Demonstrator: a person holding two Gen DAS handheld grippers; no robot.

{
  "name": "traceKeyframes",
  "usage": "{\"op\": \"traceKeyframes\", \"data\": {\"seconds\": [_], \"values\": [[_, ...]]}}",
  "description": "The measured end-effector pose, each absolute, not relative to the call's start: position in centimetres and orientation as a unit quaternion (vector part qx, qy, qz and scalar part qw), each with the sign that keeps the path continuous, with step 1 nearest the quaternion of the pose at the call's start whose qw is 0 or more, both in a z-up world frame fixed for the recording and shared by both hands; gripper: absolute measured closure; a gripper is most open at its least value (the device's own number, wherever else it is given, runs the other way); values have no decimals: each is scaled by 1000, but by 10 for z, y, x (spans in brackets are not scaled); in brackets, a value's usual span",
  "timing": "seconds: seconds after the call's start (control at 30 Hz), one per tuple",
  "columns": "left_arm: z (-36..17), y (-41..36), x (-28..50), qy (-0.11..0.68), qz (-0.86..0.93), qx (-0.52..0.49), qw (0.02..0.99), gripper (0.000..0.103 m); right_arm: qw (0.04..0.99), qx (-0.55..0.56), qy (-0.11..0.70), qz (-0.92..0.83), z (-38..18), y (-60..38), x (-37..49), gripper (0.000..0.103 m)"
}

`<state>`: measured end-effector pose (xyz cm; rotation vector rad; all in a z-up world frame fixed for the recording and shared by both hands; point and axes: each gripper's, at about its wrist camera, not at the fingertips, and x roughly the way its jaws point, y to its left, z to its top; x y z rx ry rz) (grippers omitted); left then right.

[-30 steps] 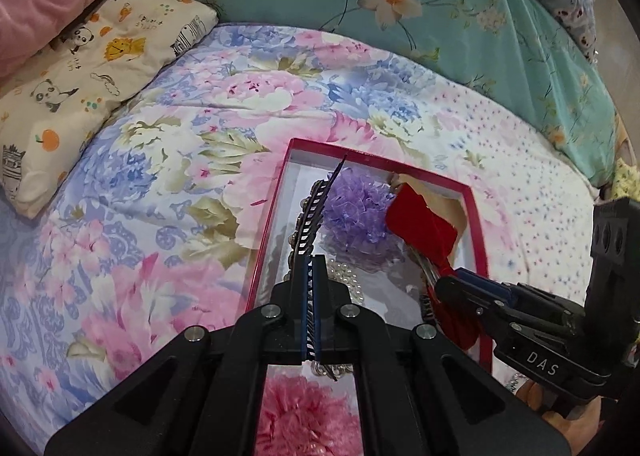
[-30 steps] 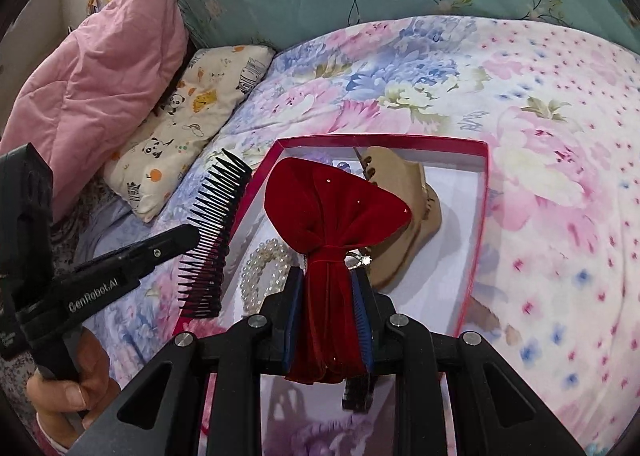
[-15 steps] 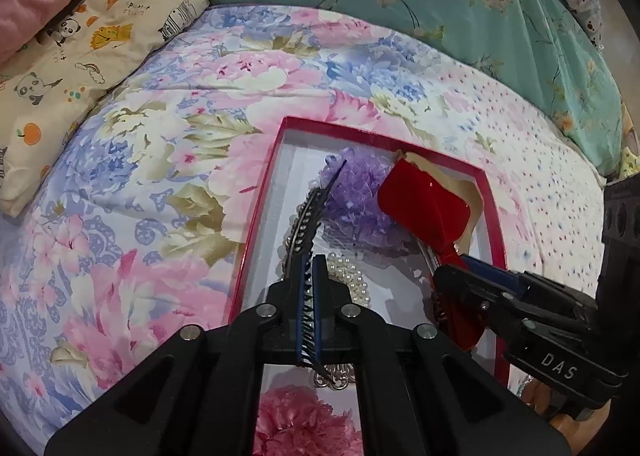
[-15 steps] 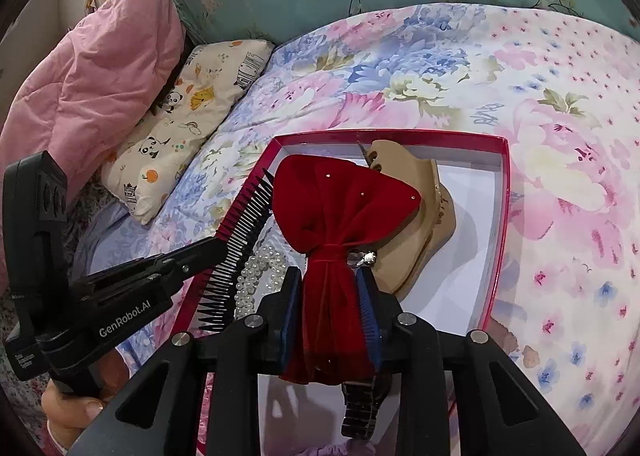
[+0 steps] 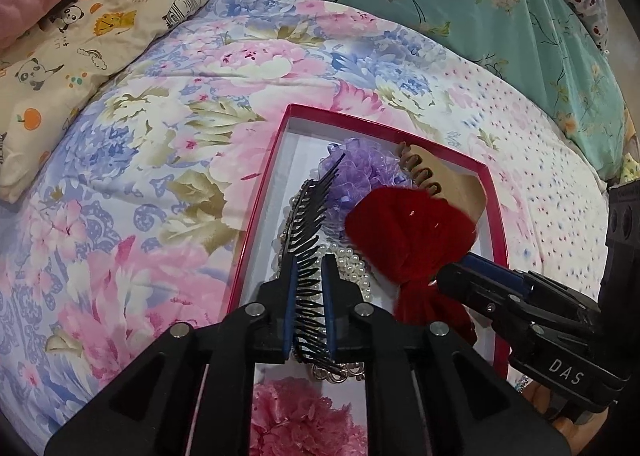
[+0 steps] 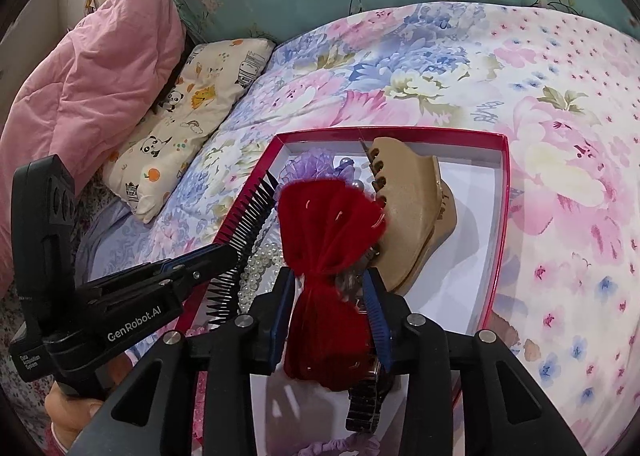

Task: Organize jewelry
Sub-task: 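Carry the comb and red bow into the red box and open both tools, then withdraw both tools toward the green keychain and beaded bracelet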

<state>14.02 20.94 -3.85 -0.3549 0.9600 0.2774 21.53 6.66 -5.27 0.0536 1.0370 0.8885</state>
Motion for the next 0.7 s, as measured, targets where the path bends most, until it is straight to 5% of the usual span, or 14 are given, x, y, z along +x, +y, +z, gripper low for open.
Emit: {"op": "traceKeyframes", "data": {"seconds": [0.1,0.5,0.6,0.7], "values": [[-39,209,140,459,132,-169,862,93,776,23,479,410,-53,67,215,65],[-24,202,130,450,135,-170,866,58,780,42,464,417,-31,49,207,65],[-15,198,120,441,134,-175,870,54,782,52,458,420,-22,37,202,52],[-9,195,107,433,133,-189,871,47,785,65,453,417,-14,18,196,50]]}}
